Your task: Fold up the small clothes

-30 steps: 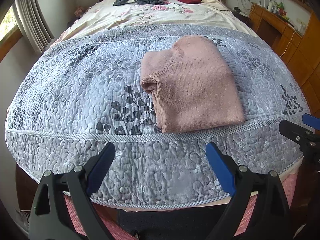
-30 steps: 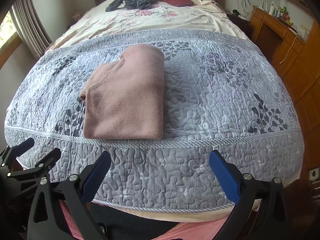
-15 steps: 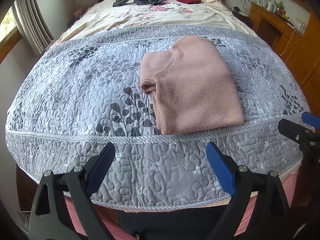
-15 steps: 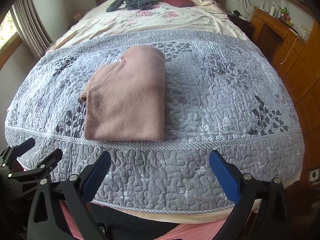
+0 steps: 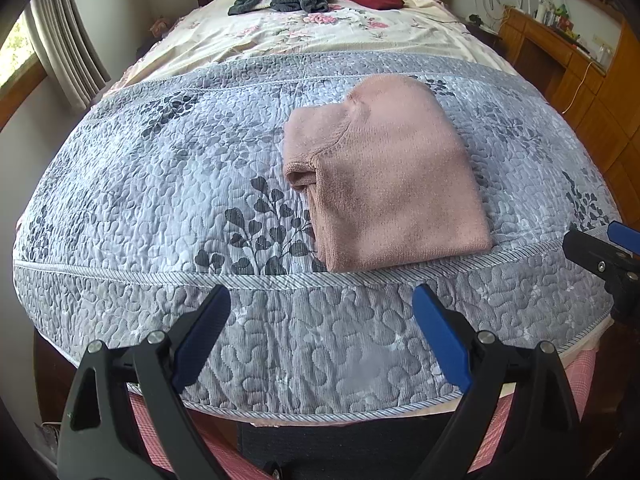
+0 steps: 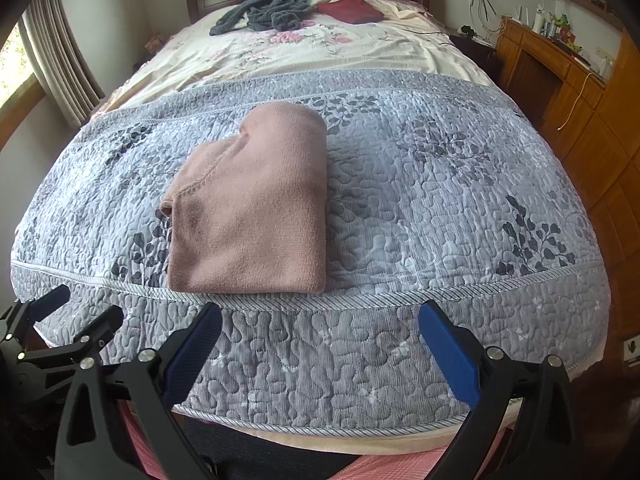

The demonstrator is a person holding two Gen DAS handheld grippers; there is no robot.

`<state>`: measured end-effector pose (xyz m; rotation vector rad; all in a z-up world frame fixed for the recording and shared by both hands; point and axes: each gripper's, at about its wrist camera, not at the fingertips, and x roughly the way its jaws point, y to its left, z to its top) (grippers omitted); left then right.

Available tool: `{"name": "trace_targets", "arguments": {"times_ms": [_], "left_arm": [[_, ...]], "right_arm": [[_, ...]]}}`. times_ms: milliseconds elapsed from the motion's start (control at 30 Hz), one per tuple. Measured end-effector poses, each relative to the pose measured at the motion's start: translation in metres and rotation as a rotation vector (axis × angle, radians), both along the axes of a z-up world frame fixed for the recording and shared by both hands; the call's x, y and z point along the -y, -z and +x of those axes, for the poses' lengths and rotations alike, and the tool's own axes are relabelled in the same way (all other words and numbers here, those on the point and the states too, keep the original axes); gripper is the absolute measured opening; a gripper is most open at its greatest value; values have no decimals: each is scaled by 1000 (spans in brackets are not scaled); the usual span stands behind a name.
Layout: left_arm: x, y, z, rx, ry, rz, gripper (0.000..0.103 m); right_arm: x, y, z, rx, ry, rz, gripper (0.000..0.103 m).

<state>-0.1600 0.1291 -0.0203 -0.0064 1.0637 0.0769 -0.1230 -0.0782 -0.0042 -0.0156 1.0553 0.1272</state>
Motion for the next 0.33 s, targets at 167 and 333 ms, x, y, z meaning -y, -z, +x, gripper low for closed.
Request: {"name": "trace_targets", "arguments": {"times_ms": [167,333], "left_arm": [[-1,-1,0,3,-3,1,91],[1,-2,-1,11,0,7,91]], "right_arm": [[-1,0,0,1,5,-29,99],[0,-1,0,1,9,-18,99]]}}
